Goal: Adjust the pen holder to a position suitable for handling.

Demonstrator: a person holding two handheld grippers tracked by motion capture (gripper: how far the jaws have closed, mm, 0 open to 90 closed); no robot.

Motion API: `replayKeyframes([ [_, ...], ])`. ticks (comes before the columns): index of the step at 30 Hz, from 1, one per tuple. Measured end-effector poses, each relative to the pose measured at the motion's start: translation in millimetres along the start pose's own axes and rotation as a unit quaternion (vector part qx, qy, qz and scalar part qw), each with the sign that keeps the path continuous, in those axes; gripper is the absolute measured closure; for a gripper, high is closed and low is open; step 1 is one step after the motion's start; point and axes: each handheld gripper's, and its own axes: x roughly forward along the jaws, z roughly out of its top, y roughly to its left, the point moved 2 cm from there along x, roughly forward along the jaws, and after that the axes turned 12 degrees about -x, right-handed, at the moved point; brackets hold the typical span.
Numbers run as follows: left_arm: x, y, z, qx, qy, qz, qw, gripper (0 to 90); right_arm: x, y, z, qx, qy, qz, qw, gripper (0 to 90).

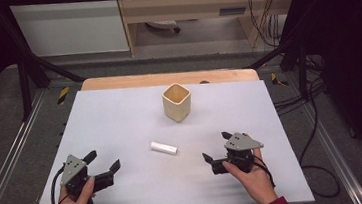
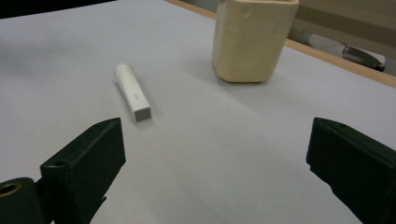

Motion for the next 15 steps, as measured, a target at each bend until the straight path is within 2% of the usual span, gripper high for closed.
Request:
replayKeyframes([
  [5, 1.6, 0.9, -0.4, -0.003, 0.002, -0.002, 1.0000, 8.0, 12.1, 6.5, 13.6, -0.009, -0.007, 0.013, 0.9999, 5.0],
  [15, 0.9, 0.7, 0.0, -0.002, -0.001, -0.002, 1.0000, 8.0, 40.0, 23.7, 24.7, -0.026, 0.013, 0.053, 0.9982, 5.1],
])
